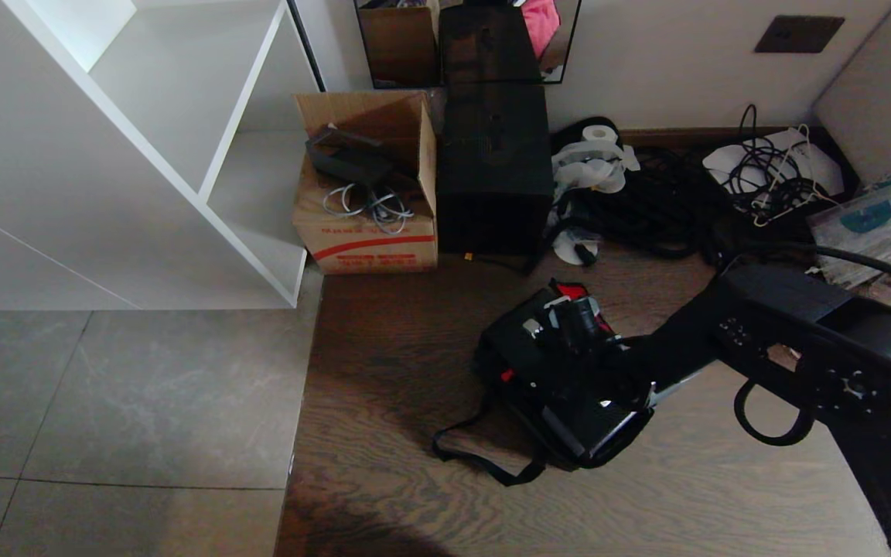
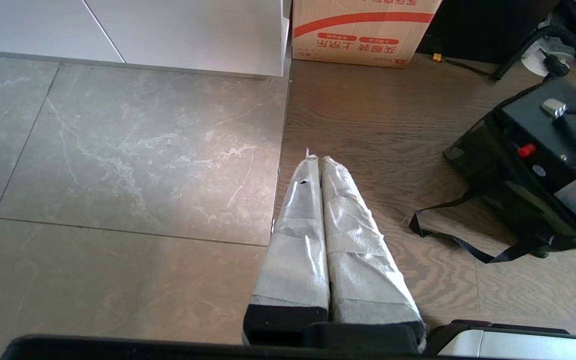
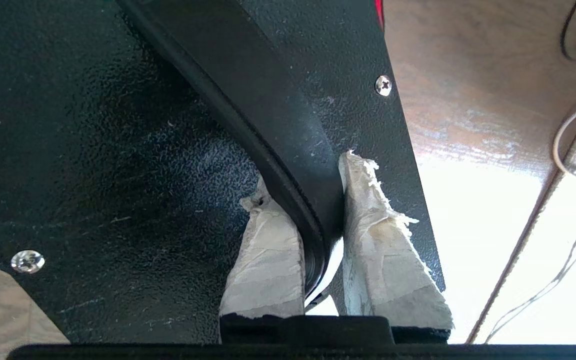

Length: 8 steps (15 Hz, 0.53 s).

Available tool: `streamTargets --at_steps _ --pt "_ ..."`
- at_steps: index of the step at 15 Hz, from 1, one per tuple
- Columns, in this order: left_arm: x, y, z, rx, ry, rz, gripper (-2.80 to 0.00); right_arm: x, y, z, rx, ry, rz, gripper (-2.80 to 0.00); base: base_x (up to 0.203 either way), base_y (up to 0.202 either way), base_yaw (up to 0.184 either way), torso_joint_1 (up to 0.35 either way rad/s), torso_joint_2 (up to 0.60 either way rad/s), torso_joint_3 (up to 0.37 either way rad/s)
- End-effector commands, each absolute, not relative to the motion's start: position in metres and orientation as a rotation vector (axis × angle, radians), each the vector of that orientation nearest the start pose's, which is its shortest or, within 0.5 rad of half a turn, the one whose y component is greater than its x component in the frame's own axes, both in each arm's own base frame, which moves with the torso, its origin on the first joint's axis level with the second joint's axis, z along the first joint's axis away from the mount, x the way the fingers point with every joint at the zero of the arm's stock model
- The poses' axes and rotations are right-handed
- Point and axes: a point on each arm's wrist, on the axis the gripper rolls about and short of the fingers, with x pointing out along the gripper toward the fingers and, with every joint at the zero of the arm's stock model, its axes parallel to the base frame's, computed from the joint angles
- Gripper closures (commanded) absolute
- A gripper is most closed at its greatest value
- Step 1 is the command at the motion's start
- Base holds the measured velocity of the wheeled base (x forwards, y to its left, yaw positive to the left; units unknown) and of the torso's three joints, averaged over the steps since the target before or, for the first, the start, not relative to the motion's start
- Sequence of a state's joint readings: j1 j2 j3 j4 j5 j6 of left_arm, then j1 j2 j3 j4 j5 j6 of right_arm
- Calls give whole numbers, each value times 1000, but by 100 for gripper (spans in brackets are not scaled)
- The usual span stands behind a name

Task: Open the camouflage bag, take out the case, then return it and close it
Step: Place the black box back

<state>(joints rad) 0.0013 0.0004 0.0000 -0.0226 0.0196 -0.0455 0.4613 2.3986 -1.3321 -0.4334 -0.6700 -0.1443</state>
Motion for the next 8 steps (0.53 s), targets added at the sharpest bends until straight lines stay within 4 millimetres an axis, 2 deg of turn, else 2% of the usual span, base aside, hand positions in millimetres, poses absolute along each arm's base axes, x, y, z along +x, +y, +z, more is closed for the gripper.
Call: streamTargets --at_steps 1,4,5,8 --pt "-22 0 75 -46 -13 21 0 412 189 15 -490 565 -165 0 0 0 0 0 0 0" --pt "-22 0 75 -46 -12 21 0 411 189 3 -495 595 -129 0 0 0 0 0 0 0" --pt "-22 0 75 -46 -13 21 0 411 190 3 -494 597 -109 -280 0 0 0 0 0 0" --pt "-22 0 75 -46 -13 21 0 406 188 -7 -505 645 -76 -280 0 0 0 0 0 0"
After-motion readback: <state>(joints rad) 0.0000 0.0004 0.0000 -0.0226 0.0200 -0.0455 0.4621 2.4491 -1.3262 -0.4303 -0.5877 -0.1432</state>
